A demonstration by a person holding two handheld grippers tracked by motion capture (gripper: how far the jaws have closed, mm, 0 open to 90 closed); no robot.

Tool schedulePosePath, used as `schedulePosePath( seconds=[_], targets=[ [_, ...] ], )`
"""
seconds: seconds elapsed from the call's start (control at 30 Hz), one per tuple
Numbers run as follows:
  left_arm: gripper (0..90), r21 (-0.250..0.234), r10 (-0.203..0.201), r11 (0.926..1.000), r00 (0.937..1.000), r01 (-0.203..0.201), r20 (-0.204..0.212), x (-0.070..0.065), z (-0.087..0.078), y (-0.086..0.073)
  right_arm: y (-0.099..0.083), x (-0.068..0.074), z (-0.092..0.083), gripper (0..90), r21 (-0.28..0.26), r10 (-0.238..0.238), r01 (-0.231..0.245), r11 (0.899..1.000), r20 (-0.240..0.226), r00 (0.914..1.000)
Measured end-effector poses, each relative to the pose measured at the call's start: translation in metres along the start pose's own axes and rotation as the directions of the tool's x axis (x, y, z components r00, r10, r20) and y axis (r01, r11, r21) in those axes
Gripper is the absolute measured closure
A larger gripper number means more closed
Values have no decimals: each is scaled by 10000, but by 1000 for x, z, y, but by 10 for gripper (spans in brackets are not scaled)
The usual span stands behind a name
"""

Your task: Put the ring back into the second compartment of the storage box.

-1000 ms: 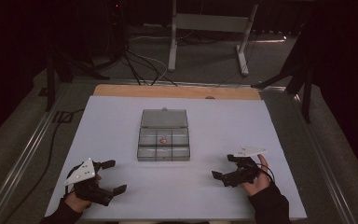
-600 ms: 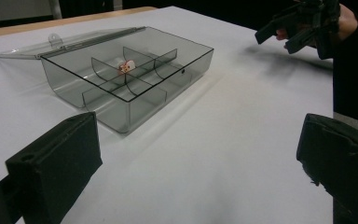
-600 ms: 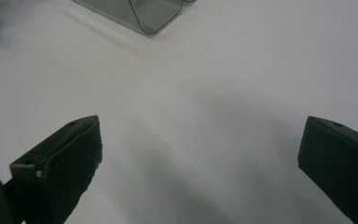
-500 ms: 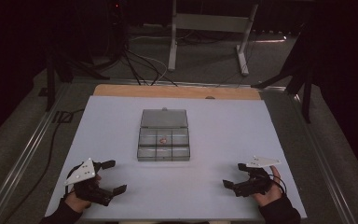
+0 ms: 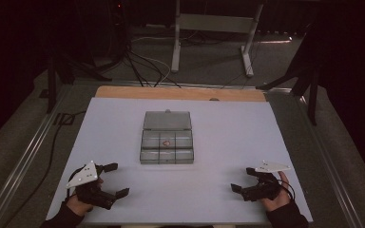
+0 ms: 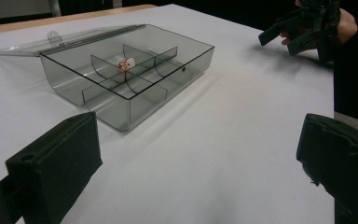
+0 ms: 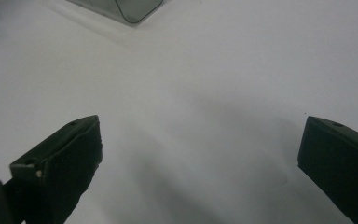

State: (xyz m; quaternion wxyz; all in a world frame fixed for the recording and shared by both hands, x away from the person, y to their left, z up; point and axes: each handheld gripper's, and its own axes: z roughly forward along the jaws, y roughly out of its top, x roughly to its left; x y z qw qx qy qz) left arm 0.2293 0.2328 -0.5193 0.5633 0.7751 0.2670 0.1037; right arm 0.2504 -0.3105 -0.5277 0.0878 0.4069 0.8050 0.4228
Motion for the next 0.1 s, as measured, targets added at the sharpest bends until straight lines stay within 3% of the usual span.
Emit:
schedulePosePath(
  seconds=[0.1],
  targets=[
    [2,17,16,10000,10000,-16,15,0,0,0,0,0,-1,0,-92,0,0,10000,-13,10000]
  ],
)
